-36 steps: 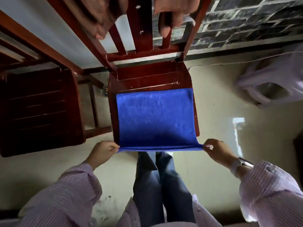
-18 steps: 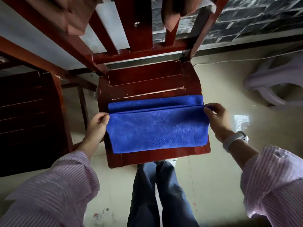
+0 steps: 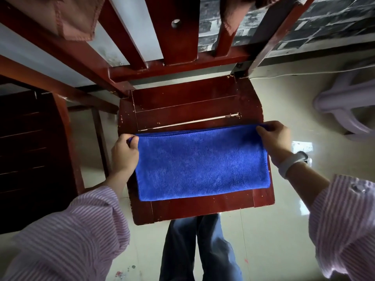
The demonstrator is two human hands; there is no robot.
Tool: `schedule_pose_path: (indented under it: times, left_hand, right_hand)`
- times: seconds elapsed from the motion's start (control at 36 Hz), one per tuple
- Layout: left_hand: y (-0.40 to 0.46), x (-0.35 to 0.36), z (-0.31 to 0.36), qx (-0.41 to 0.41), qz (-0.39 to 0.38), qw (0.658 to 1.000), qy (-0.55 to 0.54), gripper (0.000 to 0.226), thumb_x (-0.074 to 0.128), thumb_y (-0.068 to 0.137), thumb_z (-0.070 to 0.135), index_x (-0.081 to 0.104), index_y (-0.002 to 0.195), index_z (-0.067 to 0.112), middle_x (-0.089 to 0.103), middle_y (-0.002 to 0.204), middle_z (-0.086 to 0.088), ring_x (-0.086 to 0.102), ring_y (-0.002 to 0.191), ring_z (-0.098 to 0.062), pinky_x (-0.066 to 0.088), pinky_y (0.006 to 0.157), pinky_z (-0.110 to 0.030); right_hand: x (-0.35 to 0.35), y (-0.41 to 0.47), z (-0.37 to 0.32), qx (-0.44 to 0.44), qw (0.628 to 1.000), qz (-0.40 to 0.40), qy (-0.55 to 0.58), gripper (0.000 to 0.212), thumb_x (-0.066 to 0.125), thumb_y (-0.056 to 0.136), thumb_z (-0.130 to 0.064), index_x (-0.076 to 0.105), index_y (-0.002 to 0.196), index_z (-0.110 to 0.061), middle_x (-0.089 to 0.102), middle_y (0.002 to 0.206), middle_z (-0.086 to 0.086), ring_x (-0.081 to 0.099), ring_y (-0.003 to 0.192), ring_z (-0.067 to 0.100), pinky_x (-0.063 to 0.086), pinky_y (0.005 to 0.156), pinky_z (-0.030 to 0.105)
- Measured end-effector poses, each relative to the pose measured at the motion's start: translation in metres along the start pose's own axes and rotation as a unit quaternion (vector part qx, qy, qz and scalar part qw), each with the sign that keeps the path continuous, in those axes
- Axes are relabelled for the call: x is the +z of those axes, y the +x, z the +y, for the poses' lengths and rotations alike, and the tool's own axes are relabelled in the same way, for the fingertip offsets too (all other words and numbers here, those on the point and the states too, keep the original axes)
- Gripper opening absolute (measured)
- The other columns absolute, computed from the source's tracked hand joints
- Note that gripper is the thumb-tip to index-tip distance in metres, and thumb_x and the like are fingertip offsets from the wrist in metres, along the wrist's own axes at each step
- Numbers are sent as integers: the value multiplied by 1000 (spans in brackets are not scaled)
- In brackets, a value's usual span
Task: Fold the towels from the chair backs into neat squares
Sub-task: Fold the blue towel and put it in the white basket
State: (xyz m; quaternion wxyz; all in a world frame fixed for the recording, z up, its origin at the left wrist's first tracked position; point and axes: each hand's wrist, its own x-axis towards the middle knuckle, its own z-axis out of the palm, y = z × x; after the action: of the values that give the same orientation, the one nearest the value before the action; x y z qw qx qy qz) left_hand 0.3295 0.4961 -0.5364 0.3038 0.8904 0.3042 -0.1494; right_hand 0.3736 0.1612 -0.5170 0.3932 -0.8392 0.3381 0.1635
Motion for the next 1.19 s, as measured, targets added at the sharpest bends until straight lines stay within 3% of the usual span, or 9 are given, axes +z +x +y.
schedule_pose_path:
  times: [0.14, 0.31, 0.47, 0.53, 0.58, 0.64, 0.75, 1.06, 1.19]
  left_hand:
    - [1, -2, 4, 87, 25, 995, 46, 20, 56, 87, 14, 58, 106, 8, 56, 109, -14, 53, 102, -28, 42, 85, -33]
    - [-10, 4, 26, 271, -4, 954, 129, 18, 60, 83, 16, 66, 99, 11, 62, 98, -9, 55, 94, -32, 43, 80, -43]
    - [-16, 18, 41, 317, -29, 936, 149, 14, 62, 80, 20, 68, 91, 16, 64, 90, -3, 57, 89, -29, 41, 76, -42]
    - [-16, 22, 43, 321, -32, 934, 153, 13, 64, 79, 21, 69, 90, 16, 64, 88, -3, 58, 88, -29, 40, 76, -41]
    - [-14, 25, 43, 322, -35, 933, 155, 13, 67, 78, 20, 69, 90, 16, 64, 88, -2, 58, 88, -29, 40, 76, -41]
    - [-13, 28, 45, 324, -33, 934, 150, 10, 68, 77, 19, 69, 87, 16, 64, 86, -2, 58, 87, -28, 40, 76, -41]
    - [-11, 31, 47, 335, -28, 931, 145, 3, 67, 79, 16, 68, 81, 15, 66, 83, -1, 59, 83, -27, 40, 74, -40]
    - [-2, 30, 47, 341, -38, 920, 188, 12, 66, 81, 22, 67, 91, 14, 66, 91, -2, 55, 92, -28, 36, 77, -39]
    - [0, 30, 50, 305, -69, 928, 203, 19, 60, 86, 27, 63, 101, 16, 60, 99, -2, 49, 102, -25, 32, 81, -37]
  right_hand:
    - [-8, 0, -13, 91, 978, -38, 182, 28, 44, 82, 3, 56, 101, -13, 46, 67, 0, 38, 57, 9, 30, 33, 7]
    - [-6, -9, -21, 107, 952, -47, 281, 32, 46, 54, -14, 63, 80, -23, 57, 75, -4, 48, 73, 10, 40, 73, 26]
    - [0, -9, -29, 54, 943, 33, 328, 30, 45, 61, -18, 62, 86, -15, 54, 75, -5, 48, 65, 2, 37, 62, 17]
    - [3, -9, -27, -17, 970, 61, 234, 31, 46, 71, -15, 63, 96, -6, 58, 80, 2, 51, 68, 4, 43, 66, 15]
    - [10, -12, -21, -128, 986, 66, 78, 30, 44, 75, -20, 64, 96, -11, 59, 92, 8, 56, 83, 18, 48, 83, 33]
    - [22, -18, -14, -220, 975, 8, -44, 32, 42, 78, -26, 66, 97, -14, 60, 98, 11, 57, 92, 29, 44, 85, 44]
    - [52, -38, -21, -326, 909, -95, -240, 37, 45, 81, -32, 65, 111, -20, 59, 109, 6, 50, 103, 29, 33, 85, 40]
    - [90, -39, -37, -396, 862, -82, -305, 18, 57, 80, -23, 69, 92, -16, 62, 96, 8, 55, 94, 31, 36, 79, 45]
    - [90, -36, -32, -464, 830, -37, -308, 21, 47, 77, -26, 65, 75, -16, 62, 78, 3, 59, 75, 28, 44, 68, 40]
